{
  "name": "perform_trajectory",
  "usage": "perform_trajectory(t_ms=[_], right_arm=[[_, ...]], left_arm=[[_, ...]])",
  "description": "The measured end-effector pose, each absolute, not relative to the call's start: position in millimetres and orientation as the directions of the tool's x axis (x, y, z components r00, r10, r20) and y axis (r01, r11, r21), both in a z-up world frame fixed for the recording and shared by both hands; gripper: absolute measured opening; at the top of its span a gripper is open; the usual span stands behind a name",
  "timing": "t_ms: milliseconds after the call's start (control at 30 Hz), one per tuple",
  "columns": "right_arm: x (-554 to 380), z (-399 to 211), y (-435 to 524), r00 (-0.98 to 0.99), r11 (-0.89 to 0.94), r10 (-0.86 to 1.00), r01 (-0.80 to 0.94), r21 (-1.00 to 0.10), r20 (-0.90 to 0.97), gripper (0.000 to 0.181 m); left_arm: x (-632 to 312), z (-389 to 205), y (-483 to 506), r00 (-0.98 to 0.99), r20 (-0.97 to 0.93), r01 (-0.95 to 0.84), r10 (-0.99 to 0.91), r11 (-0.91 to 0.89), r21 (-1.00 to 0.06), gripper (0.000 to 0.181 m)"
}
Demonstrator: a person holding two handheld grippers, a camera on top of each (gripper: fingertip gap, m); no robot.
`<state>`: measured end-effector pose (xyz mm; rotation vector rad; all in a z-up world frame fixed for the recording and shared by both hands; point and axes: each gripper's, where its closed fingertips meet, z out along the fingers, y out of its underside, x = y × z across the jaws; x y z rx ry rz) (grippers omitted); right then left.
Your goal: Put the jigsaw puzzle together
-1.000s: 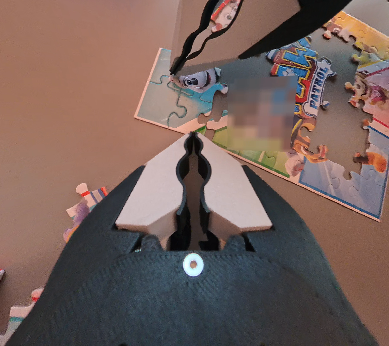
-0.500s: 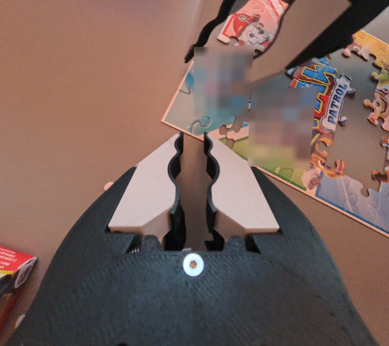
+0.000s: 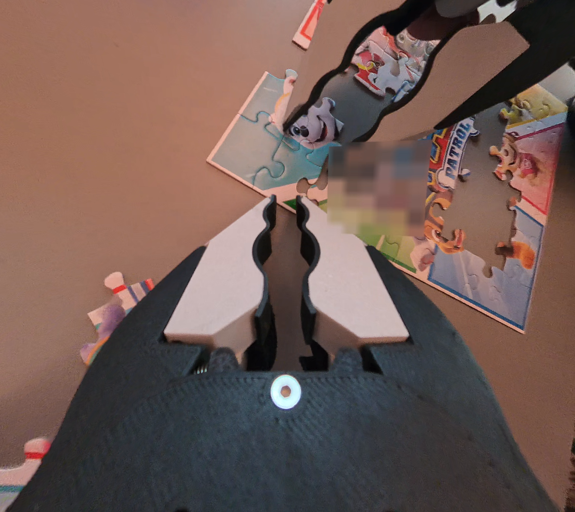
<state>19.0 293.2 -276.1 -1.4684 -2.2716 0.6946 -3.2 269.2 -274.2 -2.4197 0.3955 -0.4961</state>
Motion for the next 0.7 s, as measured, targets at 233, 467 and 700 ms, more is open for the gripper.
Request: perform_trajectory(t_ms=[233, 467, 700], right_arm=[[19, -276, 284, -0.421, 0.383, 0.903, 0.703, -0.599, 0.082, 0.013], [24, -269, 291, -0.379, 0.350, 0.922, 0.719, -0.601, 0.084, 0.012], [50, -265, 265, -0.335, 0.267, 0.942, 0.796, -0.543, -0.029, 0.039]], left_arm=[[10, -275, 264, 0.848, 0.354, -0.102, -0.394, -0.776, -0.622, 0.001], [4, -262, 272, 0.856, 0.309, -0.105, -0.415, -0.724, -0.682, 0.002], [-11, -272, 296, 0.894, 0.121, -0.247, -0.432, -0.700, -0.670, 0.037]])
